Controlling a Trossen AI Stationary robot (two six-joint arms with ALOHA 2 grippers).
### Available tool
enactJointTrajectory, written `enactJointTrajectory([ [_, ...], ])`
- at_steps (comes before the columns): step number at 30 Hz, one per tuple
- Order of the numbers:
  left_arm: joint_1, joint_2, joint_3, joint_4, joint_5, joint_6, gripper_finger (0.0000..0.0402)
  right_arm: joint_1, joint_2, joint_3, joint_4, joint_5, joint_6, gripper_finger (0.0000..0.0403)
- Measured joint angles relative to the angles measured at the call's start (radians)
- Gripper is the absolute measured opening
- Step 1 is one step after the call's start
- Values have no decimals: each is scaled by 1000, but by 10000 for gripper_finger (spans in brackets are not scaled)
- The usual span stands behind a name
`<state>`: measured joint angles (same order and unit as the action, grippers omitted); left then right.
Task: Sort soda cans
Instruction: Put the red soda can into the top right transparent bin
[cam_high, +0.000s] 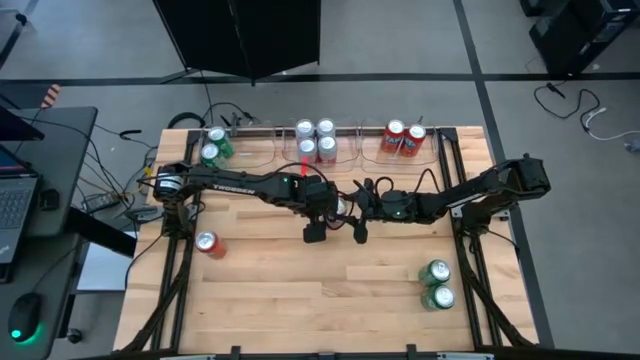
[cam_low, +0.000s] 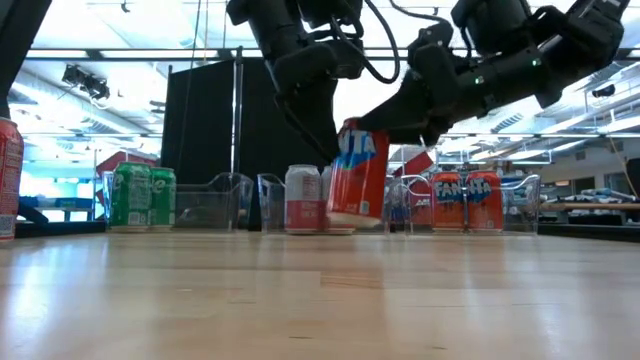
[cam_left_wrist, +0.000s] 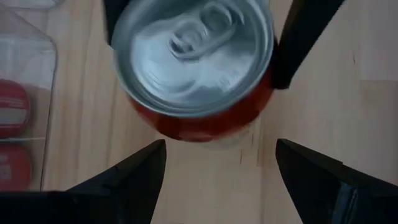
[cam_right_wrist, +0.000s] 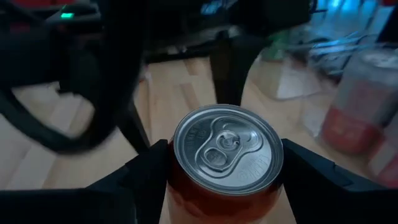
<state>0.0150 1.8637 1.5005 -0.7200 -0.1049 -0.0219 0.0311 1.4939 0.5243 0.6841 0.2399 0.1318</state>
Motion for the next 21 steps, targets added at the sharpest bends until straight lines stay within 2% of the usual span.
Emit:
enactJointTrajectory([
  [5, -5, 0, 0, -1, -78, 22, 297, 21, -77, 0, -76, 102, 4, 253],
  [8, -5, 0, -18, 32, -84, 30, 281, 25, -150, 0, -170, 184, 30, 250],
  [16, -5, -37, -218, 288, -37, 57, 223, 26, -416, 0, -488, 402, 83, 250],
  [21, -7, -75, -341, 467, 19, 56, 200, 24, -566, 1, -676, 602, 126, 250],
])
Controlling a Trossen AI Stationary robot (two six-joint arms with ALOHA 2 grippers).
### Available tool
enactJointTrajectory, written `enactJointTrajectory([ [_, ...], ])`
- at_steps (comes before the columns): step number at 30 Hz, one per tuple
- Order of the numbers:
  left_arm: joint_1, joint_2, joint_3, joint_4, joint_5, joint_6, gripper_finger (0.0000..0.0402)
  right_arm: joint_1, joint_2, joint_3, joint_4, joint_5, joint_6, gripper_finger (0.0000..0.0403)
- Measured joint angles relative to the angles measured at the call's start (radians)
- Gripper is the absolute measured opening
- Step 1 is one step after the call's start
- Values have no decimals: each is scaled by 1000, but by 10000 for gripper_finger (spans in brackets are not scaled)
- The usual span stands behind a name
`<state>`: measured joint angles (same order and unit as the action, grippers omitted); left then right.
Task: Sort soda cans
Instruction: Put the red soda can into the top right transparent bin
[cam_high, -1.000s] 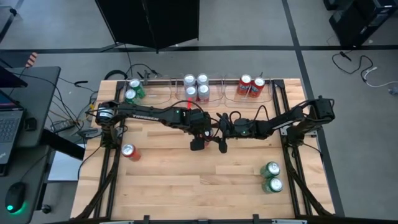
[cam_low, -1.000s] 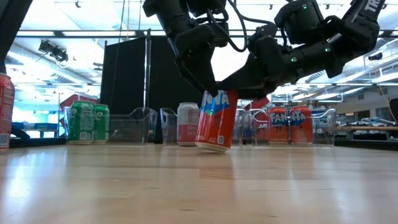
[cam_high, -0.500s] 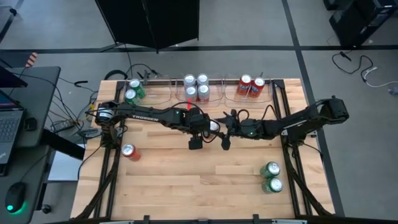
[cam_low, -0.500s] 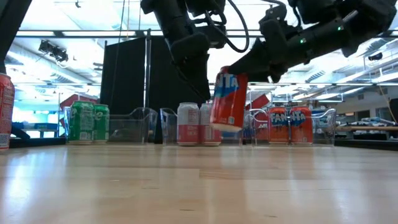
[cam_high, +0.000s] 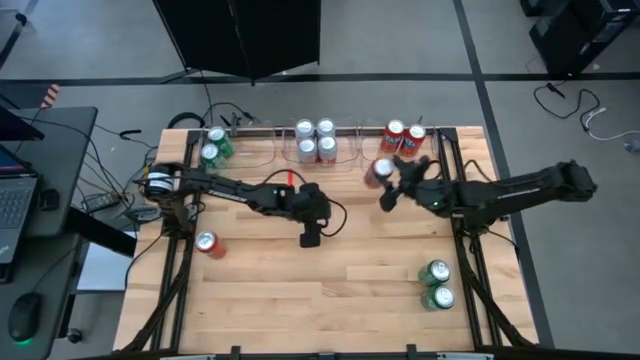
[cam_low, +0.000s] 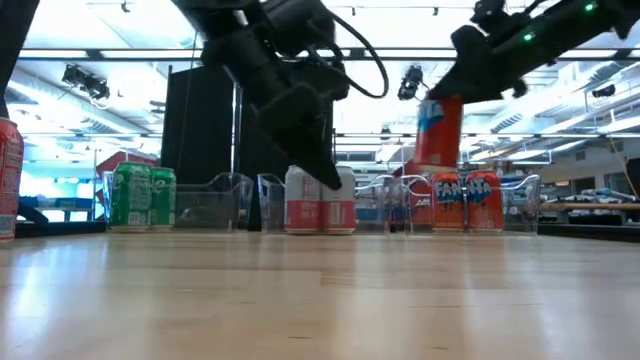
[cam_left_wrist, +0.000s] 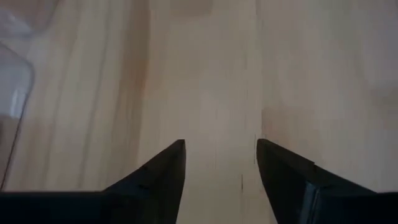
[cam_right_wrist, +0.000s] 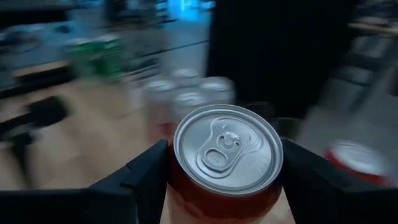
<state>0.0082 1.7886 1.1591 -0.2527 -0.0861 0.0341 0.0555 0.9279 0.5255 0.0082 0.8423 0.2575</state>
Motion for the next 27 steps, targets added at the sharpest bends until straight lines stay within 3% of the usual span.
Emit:
enactJointTrajectory([
  [10, -5, -184, -199, 257, 6, -27, 191, -59, -147, 0, -303, 290, 175, 249],
  [17, -12, -271, -275, 313, 7, -45, 191, -150, -138, 0, -377, 345, 216, 249],
  [27, -28, -262, -283, 331, 6, -41, 191, -286, -111, -22, -452, 310, 332, 249],
])
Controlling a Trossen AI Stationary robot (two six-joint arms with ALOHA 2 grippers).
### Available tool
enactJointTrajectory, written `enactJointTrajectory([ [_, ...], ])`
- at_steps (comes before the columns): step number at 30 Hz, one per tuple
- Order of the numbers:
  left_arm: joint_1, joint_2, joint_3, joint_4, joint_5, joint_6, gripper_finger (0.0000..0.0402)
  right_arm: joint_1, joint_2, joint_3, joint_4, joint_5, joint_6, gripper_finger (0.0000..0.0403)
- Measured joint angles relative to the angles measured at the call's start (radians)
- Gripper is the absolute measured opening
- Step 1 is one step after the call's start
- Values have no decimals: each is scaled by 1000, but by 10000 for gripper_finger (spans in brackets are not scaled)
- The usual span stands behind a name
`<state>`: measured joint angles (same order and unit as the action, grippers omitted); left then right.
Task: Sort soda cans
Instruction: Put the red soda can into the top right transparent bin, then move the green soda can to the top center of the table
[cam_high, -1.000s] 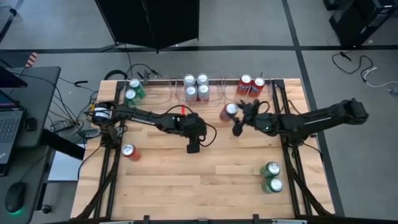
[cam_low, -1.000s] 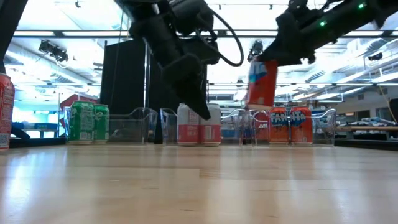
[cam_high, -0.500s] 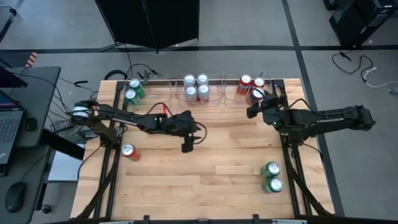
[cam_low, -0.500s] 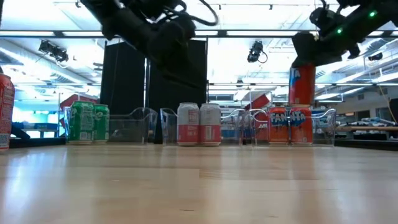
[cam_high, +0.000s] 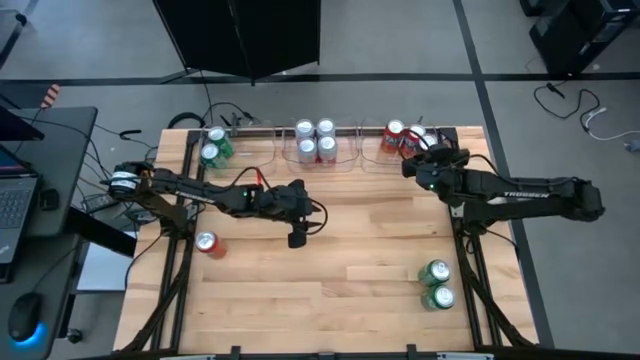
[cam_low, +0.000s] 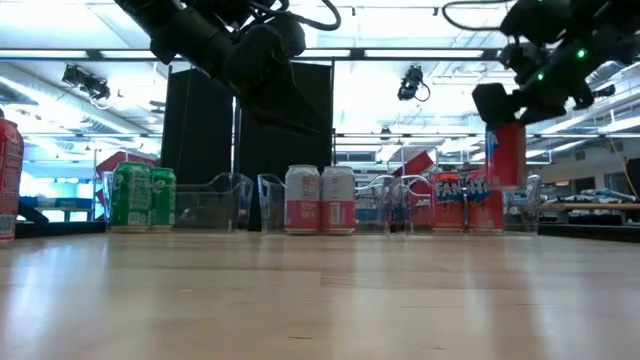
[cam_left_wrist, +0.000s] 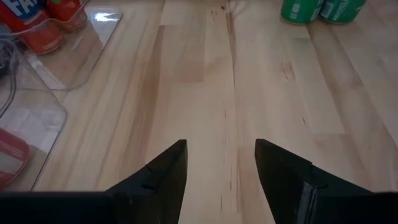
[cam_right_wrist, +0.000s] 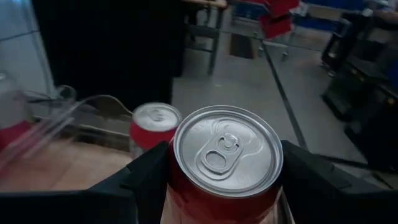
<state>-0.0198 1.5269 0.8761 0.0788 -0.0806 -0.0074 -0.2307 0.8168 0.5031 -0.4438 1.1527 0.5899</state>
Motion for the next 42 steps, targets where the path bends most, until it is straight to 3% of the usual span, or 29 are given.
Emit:
enactJointTrajectory([
  [8, -2, 0, 0, 8, -1, 12, 191, -76, 14, -90, 55, -42, 86, 249],
  [17, -2, 0, 0, 35, -2, 26, 191, -148, 40, -215, 307, -109, 83, 249],
  [27, -2, 1, 0, 51, -2, 29, 191, -206, 162, -227, 413, -164, 75, 250],
  [33, -2, 1, 0, 52, -2, 25, 191, -206, 180, -227, 442, -176, 49, 293],
  [42, -2, 1, 7, 83, -2, 25, 191, -205, 92, -206, 425, -228, -58, 340],
])
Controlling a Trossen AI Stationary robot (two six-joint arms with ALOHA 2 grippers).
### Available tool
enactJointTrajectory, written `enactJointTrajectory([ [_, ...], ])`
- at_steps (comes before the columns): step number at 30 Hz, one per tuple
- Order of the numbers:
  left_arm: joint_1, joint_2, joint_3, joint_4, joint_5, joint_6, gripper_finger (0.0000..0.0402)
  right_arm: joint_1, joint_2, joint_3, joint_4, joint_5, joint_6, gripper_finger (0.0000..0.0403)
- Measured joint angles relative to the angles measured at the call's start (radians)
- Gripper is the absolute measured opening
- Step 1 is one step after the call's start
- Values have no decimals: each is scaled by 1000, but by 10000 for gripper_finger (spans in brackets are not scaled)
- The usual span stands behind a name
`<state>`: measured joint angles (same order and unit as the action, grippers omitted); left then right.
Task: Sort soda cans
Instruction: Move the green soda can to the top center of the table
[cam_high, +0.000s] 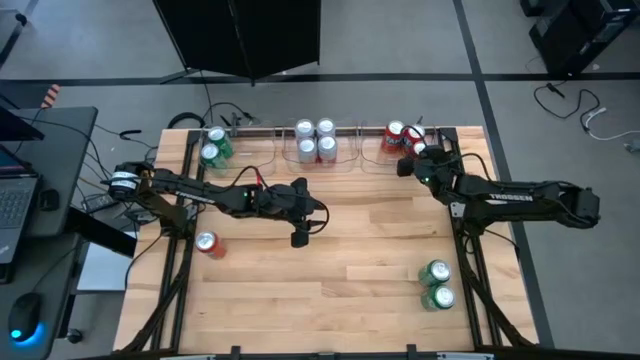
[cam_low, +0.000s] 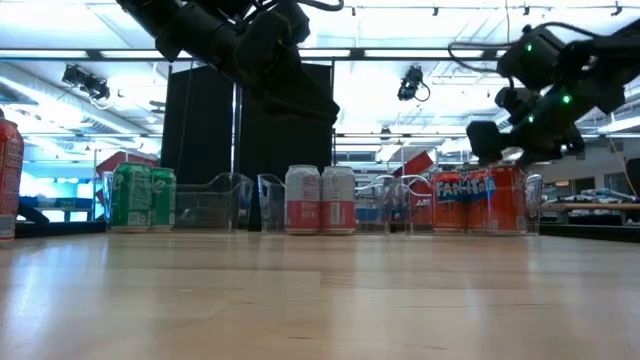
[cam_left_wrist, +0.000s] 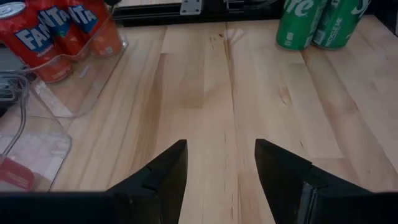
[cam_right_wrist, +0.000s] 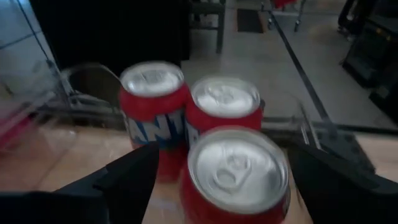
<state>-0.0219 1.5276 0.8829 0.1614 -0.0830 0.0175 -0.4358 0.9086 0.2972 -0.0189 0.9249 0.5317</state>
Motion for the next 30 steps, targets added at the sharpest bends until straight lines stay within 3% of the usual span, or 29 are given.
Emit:
enactJointTrajectory([
  [5, 0, -1, 59, -80, 9, -2, 186, 1, -37, 52, 0, -16, -103, 348],
  [12, 0, -44, 186, -401, 17, 9, 153, 48, -67, 134, -27, -156, -209, 323],
  [16, 0, -60, 233, -603, 17, -8, 112, 97, -71, 154, -24, -267, -216, 257],
  [22, -20, -69, 266, -795, 16, -71, 19, 190, -47, 155, -22, -456, -255, 86],
  [24, -28, -72, 267, -825, 16, -85, 7, 230, -36, 155, -24, -520, -275, 28],
  [26, -41, -73, 262, -815, 5, -85, 9, 280, -34, 155, -29, -571, -279, 12],
  [30, -46, -79, 200, -758, -14, -67, 4, 401, -39, 170, -82, -623, -220, 29],
])
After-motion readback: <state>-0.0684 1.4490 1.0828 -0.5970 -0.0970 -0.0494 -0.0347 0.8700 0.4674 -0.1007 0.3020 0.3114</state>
